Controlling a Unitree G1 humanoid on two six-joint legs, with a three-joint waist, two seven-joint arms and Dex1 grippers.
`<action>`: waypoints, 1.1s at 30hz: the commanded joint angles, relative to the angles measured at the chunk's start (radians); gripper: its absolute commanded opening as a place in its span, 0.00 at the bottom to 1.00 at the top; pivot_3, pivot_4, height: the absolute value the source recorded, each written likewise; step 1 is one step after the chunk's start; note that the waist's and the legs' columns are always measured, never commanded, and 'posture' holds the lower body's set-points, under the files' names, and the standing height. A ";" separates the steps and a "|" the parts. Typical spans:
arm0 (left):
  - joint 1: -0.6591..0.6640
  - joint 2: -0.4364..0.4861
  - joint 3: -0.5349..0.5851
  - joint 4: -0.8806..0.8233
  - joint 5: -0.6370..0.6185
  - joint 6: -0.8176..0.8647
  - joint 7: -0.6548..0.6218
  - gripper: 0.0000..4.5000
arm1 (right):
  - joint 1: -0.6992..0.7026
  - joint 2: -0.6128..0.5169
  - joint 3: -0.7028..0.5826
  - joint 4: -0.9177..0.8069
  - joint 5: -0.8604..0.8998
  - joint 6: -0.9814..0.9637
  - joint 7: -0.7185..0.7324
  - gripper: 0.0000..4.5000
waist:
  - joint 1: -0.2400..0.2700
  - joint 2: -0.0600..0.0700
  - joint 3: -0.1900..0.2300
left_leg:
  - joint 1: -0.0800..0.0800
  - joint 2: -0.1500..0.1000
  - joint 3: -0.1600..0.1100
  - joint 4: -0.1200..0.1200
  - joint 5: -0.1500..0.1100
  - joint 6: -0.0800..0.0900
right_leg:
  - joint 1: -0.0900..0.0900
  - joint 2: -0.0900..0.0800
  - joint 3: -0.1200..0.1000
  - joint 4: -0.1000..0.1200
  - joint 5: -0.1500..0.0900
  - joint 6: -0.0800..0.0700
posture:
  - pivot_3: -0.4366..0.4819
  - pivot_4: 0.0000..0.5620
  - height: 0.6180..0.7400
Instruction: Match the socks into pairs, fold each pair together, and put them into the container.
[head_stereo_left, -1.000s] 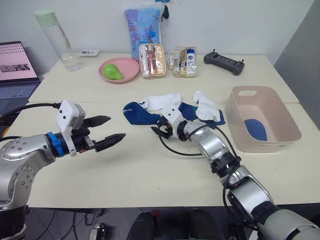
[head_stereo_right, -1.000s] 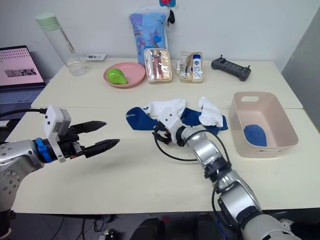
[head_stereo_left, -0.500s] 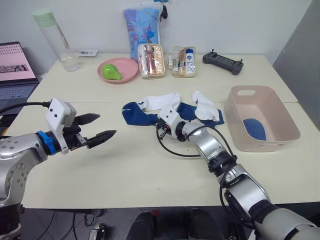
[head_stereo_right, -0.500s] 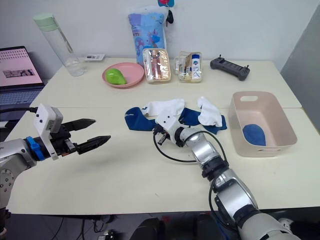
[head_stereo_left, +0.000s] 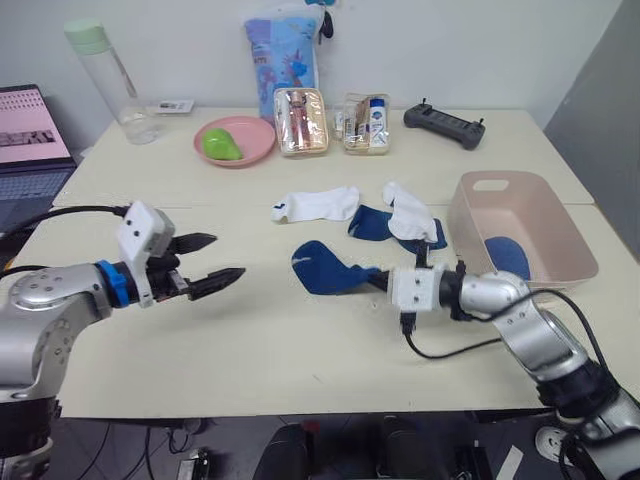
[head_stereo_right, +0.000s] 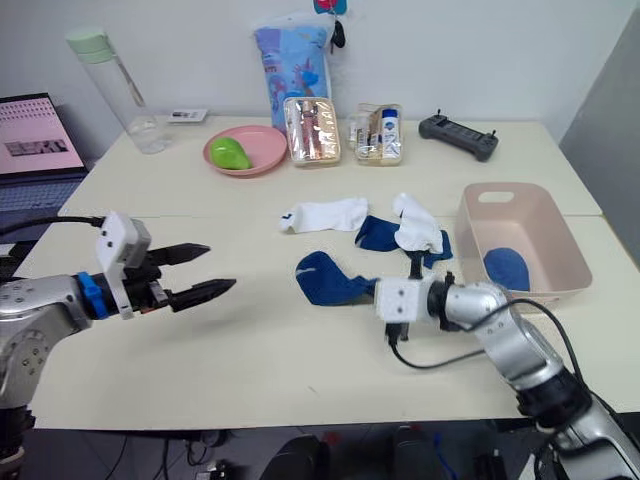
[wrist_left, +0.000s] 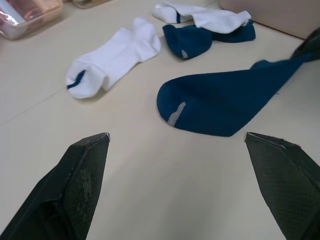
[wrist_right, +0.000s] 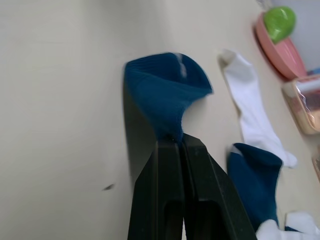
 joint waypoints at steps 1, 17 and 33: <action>-0.049 -0.009 -0.039 -0.003 0.009 -0.013 -0.014 1.00 | 0.056 -0.016 0.010 -0.069 -0.041 -0.040 -0.004 0.01 | 0.004 0.000 0.000 | 0.000 0.000 0.000 0.000 0.000 0.000 | 0.000 0.000 0.000 0.000 0.000 0.000 | 0.48 0.27 0.94; -0.139 -0.054 -0.156 0.040 0.038 -0.048 -0.114 1.00 | -0.063 0.178 -0.211 -0.273 0.479 0.872 -0.061 0.70 | 0.003 0.000 0.000 | 0.001 0.000 -0.001 0.001 0.000 0.000 | 0.000 0.000 0.000 0.001 0.000 0.000 | 0.48 0.27 0.94; -0.117 -0.046 -0.129 0.046 0.059 -0.089 -0.115 1.00 | -0.326 0.548 -0.171 0.343 0.382 0.909 -0.398 0.70 | 0.002 0.000 0.000 | -0.001 -0.002 0.000 0.001 0.000 0.000 | -0.001 -0.001 0.000 0.000 0.000 0.000 | 0.48 0.27 0.94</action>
